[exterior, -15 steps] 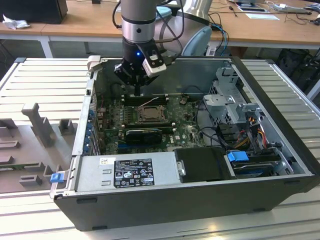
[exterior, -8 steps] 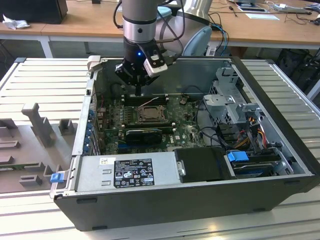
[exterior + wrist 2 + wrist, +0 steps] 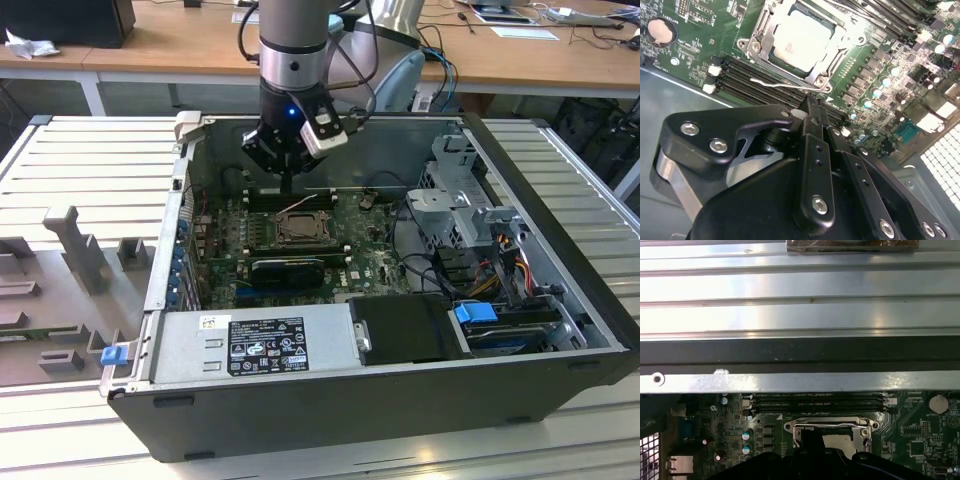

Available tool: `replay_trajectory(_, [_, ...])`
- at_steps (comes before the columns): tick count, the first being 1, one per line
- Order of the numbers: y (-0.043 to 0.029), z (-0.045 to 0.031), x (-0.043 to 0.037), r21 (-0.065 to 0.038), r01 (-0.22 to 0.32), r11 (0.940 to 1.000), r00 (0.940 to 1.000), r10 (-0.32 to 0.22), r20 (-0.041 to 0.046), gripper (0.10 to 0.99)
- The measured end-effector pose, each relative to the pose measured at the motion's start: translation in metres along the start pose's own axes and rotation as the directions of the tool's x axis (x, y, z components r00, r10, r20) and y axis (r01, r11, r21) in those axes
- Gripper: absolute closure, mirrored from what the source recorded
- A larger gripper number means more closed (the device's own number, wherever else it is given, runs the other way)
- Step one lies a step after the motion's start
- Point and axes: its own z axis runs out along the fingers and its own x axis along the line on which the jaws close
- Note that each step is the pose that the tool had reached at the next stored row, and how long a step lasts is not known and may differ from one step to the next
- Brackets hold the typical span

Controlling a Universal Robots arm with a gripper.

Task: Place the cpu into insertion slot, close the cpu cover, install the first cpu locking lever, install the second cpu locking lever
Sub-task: 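Install the first cpu locking lever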

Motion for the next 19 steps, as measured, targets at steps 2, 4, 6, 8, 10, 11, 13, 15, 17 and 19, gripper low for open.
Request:
replay_trajectory(2, [-0.0002,0.0022,-0.0001,-0.001,0.013,0.9999,0.9999,-0.013,0.0017,0.980])
replay_trajectory(4, [-0.0009,0.0031,-0.0001,-0.017,0.014,0.9997,0.9999,-0.014,0.0029,0.980])
replay_trajectory(6, [-0.0020,0.0063,-0.0002,-0.028,0.019,0.9994,0.9998,-0.019,0.0045,0.980])
replay_trajectory(8, [-0.0021,0.0068,-0.0006,-0.028,0.020,0.9994,0.9998,-0.020,0.0044,0.980])
replay_trajectory(10, [-0.0021,0.0070,-0.0013,-0.028,0.021,0.9994,0.9998,-0.021,0.0044,0.980])
replay_trajectory(11, [-0.0021,0.0071,-0.0016,-0.028,0.021,0.9994,0.9998,-0.020,0.0045,0.980])
replay_trajectory(13, [-0.0021,0.0074,-0.0022,-0.028,0.021,0.9994,0.9998,-0.021,0.0046,0.980])
replay_trajectory(15, [-0.0021,0.0075,-0.0028,-0.028,0.021,0.9994,0.9998,-0.020,0.0045,0.980])
replay_trajectory(17, [-0.0021,0.0077,-0.0032,-0.028,0.021,0.9994,0.9998,-0.020,0.0045,0.980])
replay_trajectory(19, [-0.0021,0.0083,-0.0036,-0.028,0.021,0.9994,0.9998,-0.020,0.0046,0.980])
